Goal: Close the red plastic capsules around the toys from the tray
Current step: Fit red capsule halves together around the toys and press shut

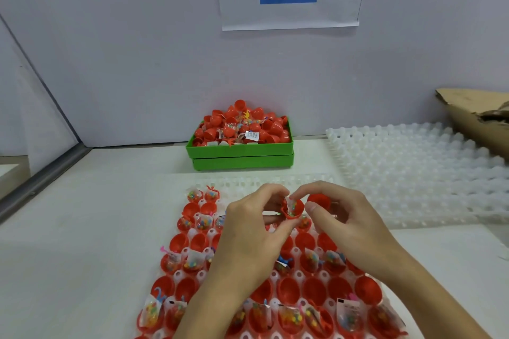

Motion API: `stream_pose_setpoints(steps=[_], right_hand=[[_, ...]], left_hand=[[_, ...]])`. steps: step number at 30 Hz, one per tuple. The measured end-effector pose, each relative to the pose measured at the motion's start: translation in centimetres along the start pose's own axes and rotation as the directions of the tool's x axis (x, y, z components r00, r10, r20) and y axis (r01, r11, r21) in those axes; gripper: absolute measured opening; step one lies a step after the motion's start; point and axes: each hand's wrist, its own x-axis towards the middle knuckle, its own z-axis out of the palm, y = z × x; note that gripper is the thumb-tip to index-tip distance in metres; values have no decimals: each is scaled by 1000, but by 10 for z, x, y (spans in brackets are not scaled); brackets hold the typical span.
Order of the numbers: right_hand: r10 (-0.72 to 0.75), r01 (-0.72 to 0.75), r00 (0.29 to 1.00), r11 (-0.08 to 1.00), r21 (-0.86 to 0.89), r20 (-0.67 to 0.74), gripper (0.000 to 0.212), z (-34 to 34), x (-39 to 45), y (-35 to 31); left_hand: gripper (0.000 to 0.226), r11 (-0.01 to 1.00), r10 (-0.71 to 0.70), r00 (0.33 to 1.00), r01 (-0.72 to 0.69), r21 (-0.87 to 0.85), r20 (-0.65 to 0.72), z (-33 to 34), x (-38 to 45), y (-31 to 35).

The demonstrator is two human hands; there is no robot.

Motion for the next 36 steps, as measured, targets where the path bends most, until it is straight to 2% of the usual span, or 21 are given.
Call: stream_pose_setpoints(steps=[10,15,22,26,30,36], right_hand=[[-5,5,1000,1000,-8,-22,21,1,1,0],[-10,10,1000,1000,4,-29,16,0,1,1],[-37,37,998,999,-3,49,29,-2,1,3],[-51,50,996,999,18,72,19,-3,1,0],[-29,28,998,999,27,58,17,-3,2,-1],[36,-38,999,995,88,24,15,-5,1,1]], left_hand=[[30,1000,9,1000,-9,-23,11,-3,0,3],[45,1000,24,1000,-24,-10,-10,-4,-1,6],[59,997,-26,999,24,-68,-27,-5,0,5],[55,996,-47,999,46,-77,-18,-6,0,4],[41,994,-60,998,57,-93,-36,-4,0,1],[26,998,5,1000,-5,-65,-1,-5,0,1]])
